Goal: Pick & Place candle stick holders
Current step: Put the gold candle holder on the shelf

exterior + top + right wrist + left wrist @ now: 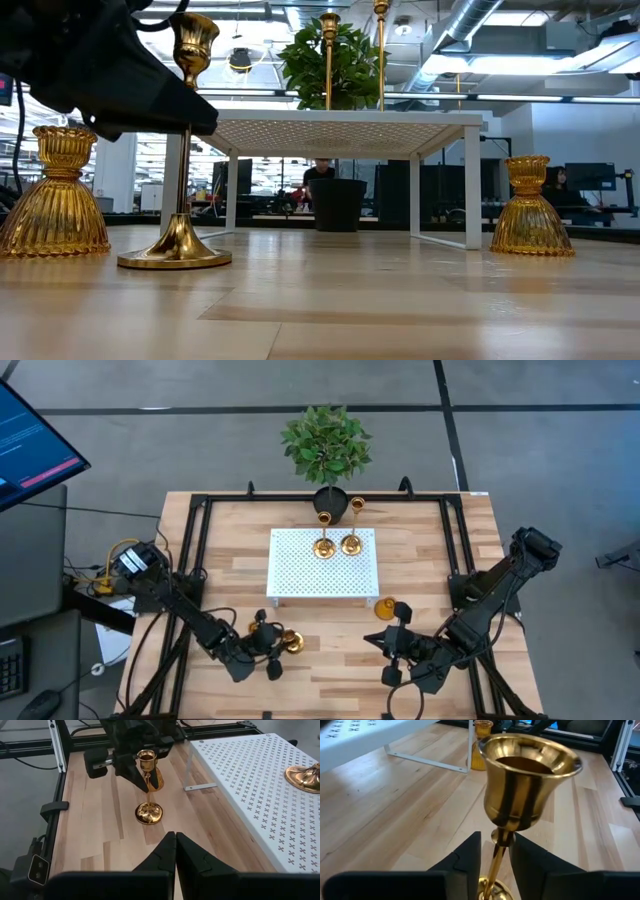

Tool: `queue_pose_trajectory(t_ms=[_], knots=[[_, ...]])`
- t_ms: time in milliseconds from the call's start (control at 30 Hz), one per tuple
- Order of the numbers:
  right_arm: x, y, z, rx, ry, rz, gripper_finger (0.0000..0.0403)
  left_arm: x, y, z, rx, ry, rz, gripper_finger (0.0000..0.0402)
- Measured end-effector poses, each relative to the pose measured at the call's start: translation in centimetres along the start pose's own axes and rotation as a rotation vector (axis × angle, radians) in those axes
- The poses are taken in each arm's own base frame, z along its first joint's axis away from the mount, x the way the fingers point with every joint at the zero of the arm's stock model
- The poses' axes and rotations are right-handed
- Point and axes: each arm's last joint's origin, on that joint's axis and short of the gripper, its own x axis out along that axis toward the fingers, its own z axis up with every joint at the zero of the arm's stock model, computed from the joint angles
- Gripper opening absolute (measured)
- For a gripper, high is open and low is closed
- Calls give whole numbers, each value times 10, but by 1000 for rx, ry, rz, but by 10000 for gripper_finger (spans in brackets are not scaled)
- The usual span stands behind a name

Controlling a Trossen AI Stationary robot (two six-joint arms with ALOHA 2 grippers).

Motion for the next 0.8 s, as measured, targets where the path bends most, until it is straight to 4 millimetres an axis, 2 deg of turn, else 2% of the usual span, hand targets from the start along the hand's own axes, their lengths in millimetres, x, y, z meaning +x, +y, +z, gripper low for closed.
queue_pose_trajectory(t_ms=[267, 467, 600, 800], knots=[[0, 0, 0, -1, 1, -1, 0, -6, -4, -2, 8, 3, -24, 17], [0, 0, 0, -1, 1, -1, 0, -15, -9, -3, 34, 12, -63, 26], [0, 0, 0, 0, 0, 0, 0, -23, -12, 13, 24, 19, -158, 14], [0, 0, 0, 6, -3, 3, 0, -38, -18, 53, 77, -37, -307, 17]])
